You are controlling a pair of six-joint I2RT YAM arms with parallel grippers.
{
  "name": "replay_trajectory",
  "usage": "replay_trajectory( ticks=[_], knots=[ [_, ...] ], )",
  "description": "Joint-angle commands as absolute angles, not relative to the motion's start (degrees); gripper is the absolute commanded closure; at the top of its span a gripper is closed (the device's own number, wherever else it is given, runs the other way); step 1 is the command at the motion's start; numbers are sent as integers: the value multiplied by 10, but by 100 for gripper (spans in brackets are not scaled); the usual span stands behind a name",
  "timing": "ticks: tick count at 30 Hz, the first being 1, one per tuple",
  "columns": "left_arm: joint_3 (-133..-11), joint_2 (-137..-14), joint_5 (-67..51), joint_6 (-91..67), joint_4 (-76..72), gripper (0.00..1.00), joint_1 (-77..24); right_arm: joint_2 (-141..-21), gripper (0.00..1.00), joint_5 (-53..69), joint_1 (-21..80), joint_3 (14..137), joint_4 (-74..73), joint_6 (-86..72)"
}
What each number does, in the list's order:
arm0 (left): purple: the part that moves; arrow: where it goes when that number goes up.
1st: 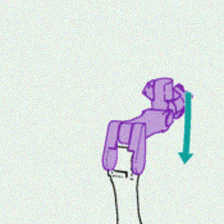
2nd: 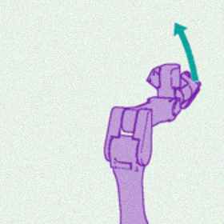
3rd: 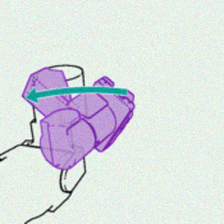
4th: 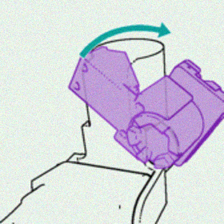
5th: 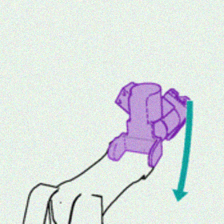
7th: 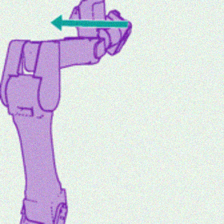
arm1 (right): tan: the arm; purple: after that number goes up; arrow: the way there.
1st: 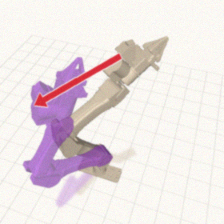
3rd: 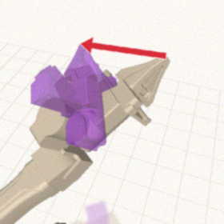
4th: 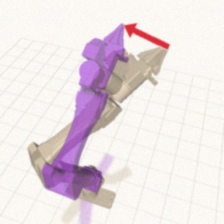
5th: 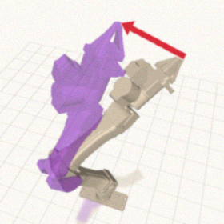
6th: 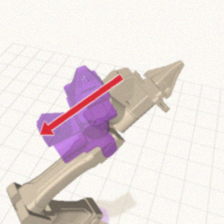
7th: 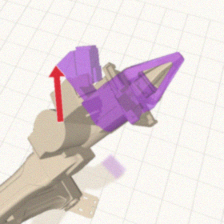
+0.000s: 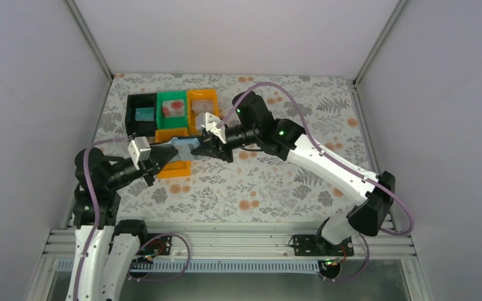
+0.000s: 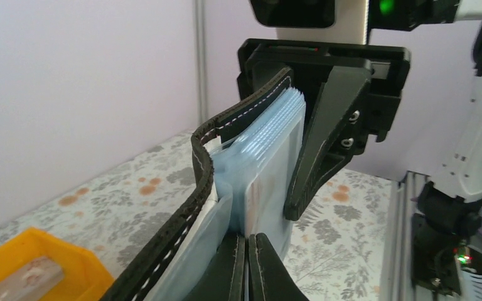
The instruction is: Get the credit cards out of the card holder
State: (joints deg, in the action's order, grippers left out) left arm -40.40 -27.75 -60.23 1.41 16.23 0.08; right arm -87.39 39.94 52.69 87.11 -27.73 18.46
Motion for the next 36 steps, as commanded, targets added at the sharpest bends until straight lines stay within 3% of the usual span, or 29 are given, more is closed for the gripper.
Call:
replay_trajectory(
  ticks=[1, 4, 8, 19, 20, 22, 24, 29, 31, 36],
  knots=[
    [-413, -273, -671, -8, 151, 98, -14, -852, 84, 483, 537, 852, -256, 216],
    [-409, -272, -660, -17, 151, 98, -12, -844, 96, 486, 527, 843, -248, 207],
    [-417, -268, -606, 0, 175, 98, -5, -831, 96, 469, 506, 829, -244, 193],
    [-422, -267, -591, 22, 179, 97, 2, -793, 96, 453, 463, 798, -241, 171],
    [-422, -267, -582, 26, 180, 95, 2, -791, 96, 454, 462, 799, -242, 171],
    [-425, -266, -527, 34, 193, 66, 3, -787, 96, 457, 461, 803, -248, 174],
    [-427, -267, -465, 52, 207, 43, 4, -779, 96, 465, 460, 804, -253, 181],
    [-422, -262, -515, 109, 215, 12, 4, -764, 96, 498, 460, 806, -257, 193],
    [-420, -261, -542, 111, 211, 3, 5, -764, 96, 501, 459, 808, -258, 195],
    [-422, -260, -619, 119, 206, 4, 4, -768, 96, 506, 460, 812, -264, 201]
  ],
)
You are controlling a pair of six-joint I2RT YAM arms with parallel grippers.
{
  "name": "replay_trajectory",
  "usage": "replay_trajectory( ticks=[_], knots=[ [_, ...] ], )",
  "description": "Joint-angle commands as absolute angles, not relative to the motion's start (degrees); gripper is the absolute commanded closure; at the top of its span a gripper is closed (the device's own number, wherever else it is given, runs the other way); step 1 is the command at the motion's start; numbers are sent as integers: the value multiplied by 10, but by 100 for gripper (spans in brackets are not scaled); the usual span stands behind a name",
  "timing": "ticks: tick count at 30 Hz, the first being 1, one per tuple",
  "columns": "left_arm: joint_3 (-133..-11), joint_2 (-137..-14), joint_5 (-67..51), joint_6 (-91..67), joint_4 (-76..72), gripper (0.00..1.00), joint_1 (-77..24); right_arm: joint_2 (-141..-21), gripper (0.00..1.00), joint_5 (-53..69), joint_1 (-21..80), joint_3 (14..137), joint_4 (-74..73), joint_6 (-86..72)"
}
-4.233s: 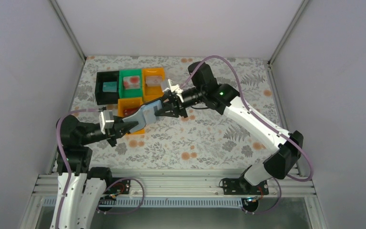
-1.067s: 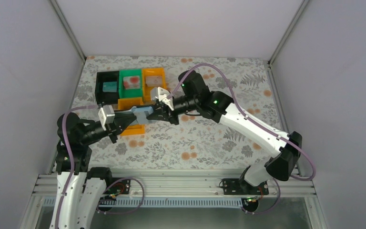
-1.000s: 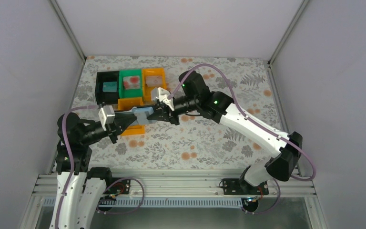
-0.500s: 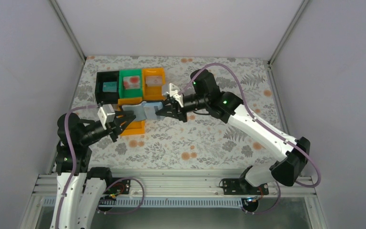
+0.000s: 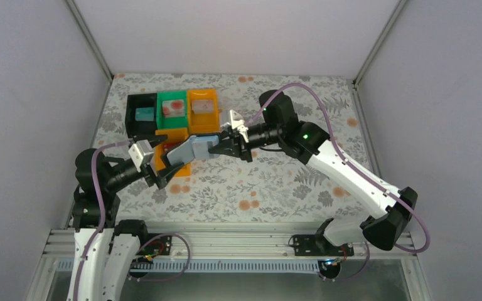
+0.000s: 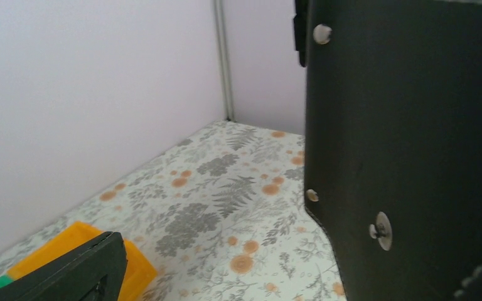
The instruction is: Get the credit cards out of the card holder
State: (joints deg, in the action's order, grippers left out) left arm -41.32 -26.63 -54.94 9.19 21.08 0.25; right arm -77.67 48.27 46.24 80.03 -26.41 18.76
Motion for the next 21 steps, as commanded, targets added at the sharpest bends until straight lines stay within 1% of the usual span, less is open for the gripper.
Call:
replay_trajectory(
  ticks=[1, 2, 5, 7, 9, 10, 12, 13, 15, 17, 19, 21],
  knots=[
    [-423, -261, -623, 121, 207, 7, 5, -771, 96, 503, 460, 813, -266, 202],
    [-424, -262, -627, 121, 205, 9, 5, -774, 96, 498, 460, 813, -267, 202],
    [-422, -262, -654, 105, 187, 22, 4, -798, 96, 481, 460, 830, -276, 193],
    [-408, -262, -653, 54, 151, 35, 4, -822, 96, 484, 460, 849, -278, 181],
    [-385, -262, -628, -4, 115, 53, 4, -844, 96, 509, 460, 871, -280, 175],
    [-374, -261, -612, -22, 107, 64, 4, -852, 96, 515, 461, 879, -281, 176],
    [-359, -258, -580, -56, 102, 92, 4, -856, 96, 512, 461, 883, -279, 179],
    [-356, -257, -566, -71, 107, 97, 4, -856, 94, 502, 461, 881, -278, 179],
    [-352, -258, -544, -114, 115, 98, 5, -851, 77, 467, 460, 874, -270, 165],
    [-343, -259, -520, -178, 115, 98, 5, -843, 63, 414, 456, 865, -262, 141],
    [-331, -259, -498, -236, 107, 98, 6, -826, 57, 367, 447, 852, -257, 121],
    [-322, -252, -474, -269, 103, 98, 10, -800, 48, 350, 434, 837, -249, 108]
  ],
)
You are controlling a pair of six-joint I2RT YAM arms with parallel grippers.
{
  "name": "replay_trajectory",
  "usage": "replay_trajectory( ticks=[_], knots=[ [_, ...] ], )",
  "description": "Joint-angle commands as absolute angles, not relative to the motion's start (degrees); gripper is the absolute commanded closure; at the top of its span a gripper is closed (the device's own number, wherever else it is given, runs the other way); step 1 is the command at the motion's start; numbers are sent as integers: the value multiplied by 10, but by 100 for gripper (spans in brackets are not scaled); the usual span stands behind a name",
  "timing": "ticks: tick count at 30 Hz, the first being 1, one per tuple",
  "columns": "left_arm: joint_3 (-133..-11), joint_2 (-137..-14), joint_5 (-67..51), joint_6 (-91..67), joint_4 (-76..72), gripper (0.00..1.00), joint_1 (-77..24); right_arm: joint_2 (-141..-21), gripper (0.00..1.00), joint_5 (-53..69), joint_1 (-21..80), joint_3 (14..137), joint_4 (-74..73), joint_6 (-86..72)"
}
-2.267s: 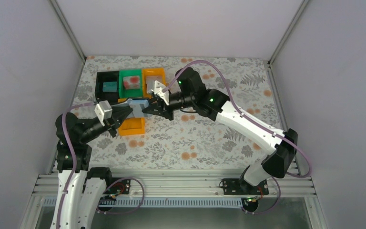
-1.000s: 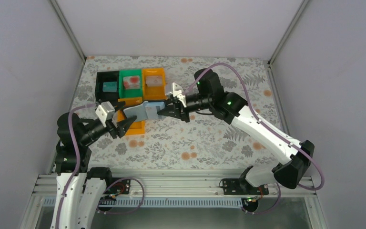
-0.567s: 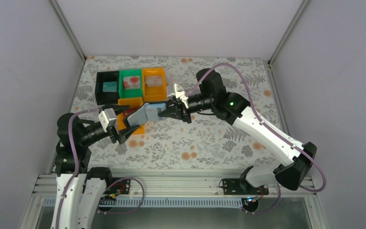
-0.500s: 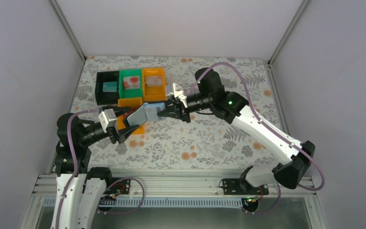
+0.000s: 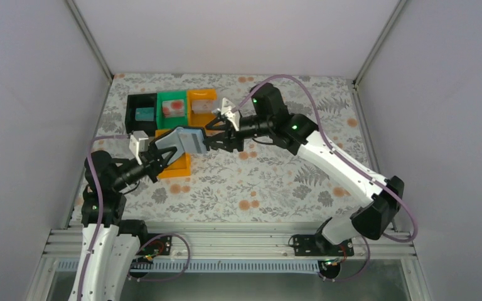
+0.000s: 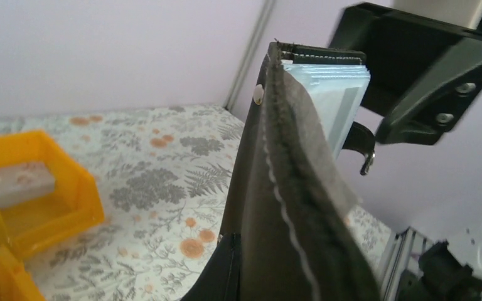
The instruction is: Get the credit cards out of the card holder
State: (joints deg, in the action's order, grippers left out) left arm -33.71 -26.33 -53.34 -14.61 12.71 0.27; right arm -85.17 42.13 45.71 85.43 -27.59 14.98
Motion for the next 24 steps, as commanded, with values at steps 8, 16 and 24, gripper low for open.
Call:
replay_trajectory(
  ticks=[8, 16, 24],
  knots=[
    [-292, -234, -442, -294, 108, 98, 21, -775, 51, 441, 431, 837, -208, 33],
    [-281, -202, -472, -216, 77, 98, 22, -857, 44, 502, 453, 837, -139, -9],
    [-330, -198, -638, -2, 98, 98, 22, -881, 35, 470, 467, 842, -159, 8]
  ],
)
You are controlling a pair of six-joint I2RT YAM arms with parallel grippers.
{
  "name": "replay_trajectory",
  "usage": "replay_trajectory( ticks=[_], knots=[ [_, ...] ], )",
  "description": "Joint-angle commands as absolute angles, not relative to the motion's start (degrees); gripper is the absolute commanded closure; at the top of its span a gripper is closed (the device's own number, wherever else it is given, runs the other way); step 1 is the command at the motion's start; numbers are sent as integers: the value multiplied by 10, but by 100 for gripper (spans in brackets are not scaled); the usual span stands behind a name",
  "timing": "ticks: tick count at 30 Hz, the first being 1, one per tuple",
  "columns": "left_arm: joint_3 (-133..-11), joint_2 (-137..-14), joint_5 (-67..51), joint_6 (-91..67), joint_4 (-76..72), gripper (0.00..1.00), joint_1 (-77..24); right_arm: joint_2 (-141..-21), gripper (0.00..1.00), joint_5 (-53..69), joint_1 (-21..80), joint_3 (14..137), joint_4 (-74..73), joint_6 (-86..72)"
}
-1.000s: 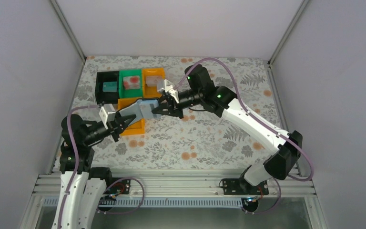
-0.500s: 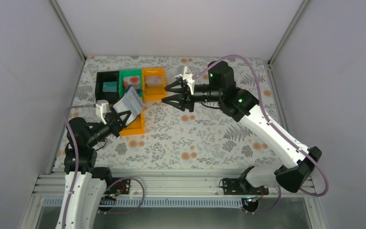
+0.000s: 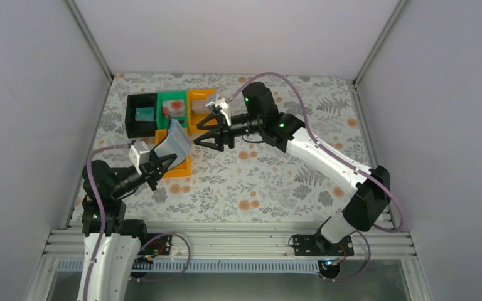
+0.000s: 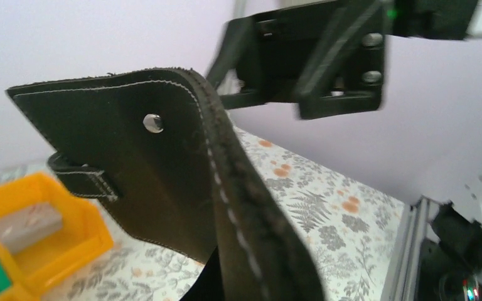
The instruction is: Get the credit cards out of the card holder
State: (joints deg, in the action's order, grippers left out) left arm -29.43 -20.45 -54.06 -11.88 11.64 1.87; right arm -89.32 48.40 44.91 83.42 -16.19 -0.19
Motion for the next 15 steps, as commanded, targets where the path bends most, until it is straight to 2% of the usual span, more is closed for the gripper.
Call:
replay_trajectory(
  ticks=[1, 9, 15],
  knots=[
    [-331, -199, -659, 4, 95, 98, 22, -879, 35, 460, 474, 838, -162, 17],
    [-357, -201, -675, 54, 119, 98, 22, -847, 33, 454, 491, 797, -146, 58],
    [-368, -202, -666, 78, 139, 98, 22, -824, 38, 472, 492, 774, -137, 69]
  ],
)
